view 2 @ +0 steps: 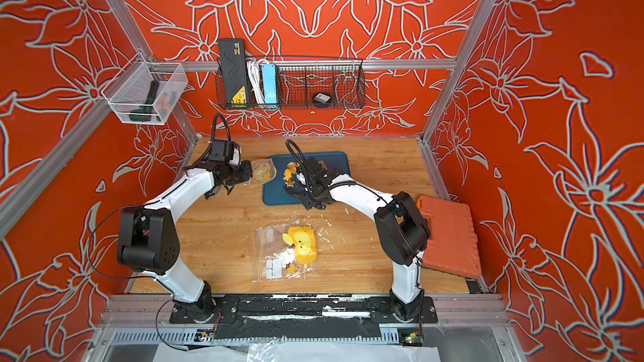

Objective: Put the cookies into a resealable bag to prevent moisture
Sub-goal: Pick up the cookie from the tray.

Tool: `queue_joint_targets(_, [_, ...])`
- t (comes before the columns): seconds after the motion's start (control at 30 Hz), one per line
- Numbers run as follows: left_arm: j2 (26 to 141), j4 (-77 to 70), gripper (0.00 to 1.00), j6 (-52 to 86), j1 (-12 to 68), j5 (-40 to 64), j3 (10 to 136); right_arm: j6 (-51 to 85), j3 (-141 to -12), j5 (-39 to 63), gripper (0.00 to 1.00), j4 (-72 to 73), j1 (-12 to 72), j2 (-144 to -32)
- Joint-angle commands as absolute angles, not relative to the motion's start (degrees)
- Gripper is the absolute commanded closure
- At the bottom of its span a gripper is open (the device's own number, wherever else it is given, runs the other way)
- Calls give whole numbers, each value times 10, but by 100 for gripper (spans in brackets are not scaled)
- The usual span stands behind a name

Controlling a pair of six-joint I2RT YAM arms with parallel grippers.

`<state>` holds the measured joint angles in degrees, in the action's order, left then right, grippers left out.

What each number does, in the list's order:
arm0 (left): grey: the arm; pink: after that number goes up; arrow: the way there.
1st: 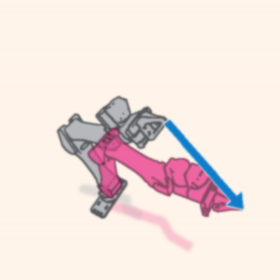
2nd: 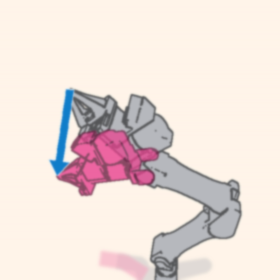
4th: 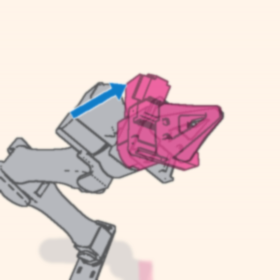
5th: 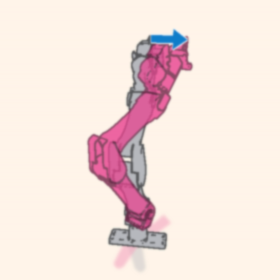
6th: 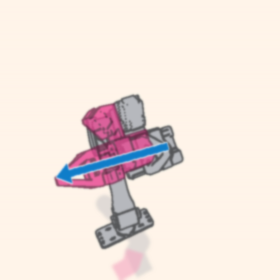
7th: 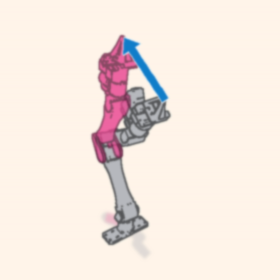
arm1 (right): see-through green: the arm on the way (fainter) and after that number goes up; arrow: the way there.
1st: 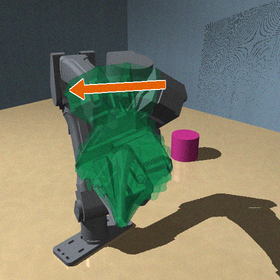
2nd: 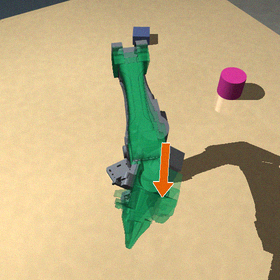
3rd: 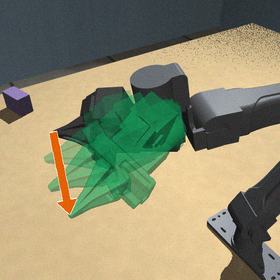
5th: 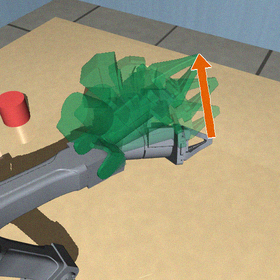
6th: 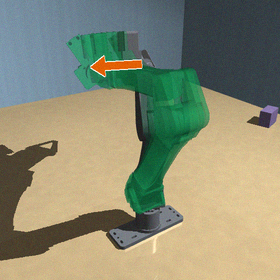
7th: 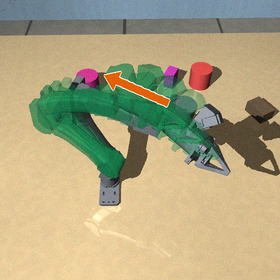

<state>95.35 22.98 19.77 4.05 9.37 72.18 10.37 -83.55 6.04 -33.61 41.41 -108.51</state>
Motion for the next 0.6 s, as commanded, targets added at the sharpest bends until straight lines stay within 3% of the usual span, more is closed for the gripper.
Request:
queue_joint_targets(0.0, [940, 221, 100, 200, 37, 111, 719, 88, -869, 54, 47, -353, 415, -1110])
queue_joint_targets(0.3, [952, 213, 100, 193, 39, 166, 718, 101, -855, 36, 61, -341, 414, -1096])
queue_joint_targets(0.57, [969, 222, 100, 188, 56, 177, 726, 145, -759, -48, 66, -297, 414, -971])
